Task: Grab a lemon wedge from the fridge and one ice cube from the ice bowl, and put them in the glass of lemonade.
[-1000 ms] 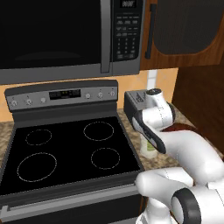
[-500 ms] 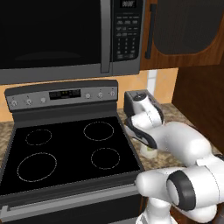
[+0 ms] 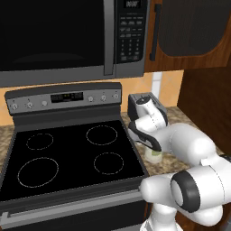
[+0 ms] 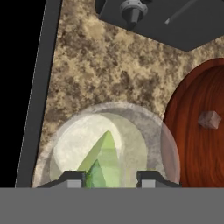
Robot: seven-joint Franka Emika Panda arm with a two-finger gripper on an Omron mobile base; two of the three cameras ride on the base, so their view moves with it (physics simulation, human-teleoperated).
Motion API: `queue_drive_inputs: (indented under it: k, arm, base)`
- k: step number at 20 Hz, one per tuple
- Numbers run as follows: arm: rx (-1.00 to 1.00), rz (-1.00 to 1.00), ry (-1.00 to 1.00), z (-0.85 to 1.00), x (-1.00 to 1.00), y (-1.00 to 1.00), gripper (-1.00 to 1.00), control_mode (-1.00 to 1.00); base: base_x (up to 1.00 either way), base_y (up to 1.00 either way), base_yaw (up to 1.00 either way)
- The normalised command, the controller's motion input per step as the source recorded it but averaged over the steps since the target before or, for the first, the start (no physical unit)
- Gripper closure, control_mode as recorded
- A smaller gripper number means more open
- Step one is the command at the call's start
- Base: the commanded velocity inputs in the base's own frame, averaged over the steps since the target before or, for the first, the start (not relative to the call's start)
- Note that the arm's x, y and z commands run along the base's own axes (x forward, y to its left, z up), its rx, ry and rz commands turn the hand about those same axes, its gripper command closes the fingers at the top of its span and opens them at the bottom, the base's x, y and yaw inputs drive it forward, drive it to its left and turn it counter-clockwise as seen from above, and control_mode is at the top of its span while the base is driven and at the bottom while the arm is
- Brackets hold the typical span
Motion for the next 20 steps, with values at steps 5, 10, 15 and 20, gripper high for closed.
queue_drive_inputs:
  k: [5,10,15,20]
  arm:
    - [0.0,0.0,0.0,-0.07,0.24,-0.07,-1.0,-1.0]
    - [0.0,0.0,0.0,0.35,-0.46,0.0,-1.0,-1.0]
    - [0.0,-0.02,-0.04,0.53,-0.96,0.05,-1.0,-1.0]
    - [-0.06,-0.04,-0.24,0.42,-0.9,0.43,-1.0,-1.0]
  base:
    - [0.0,0.0,0.0]
    - [0.0,0.0,0.0]
    - [0.0,0.0,0.0]
    - [0.0,0.0,0.0]
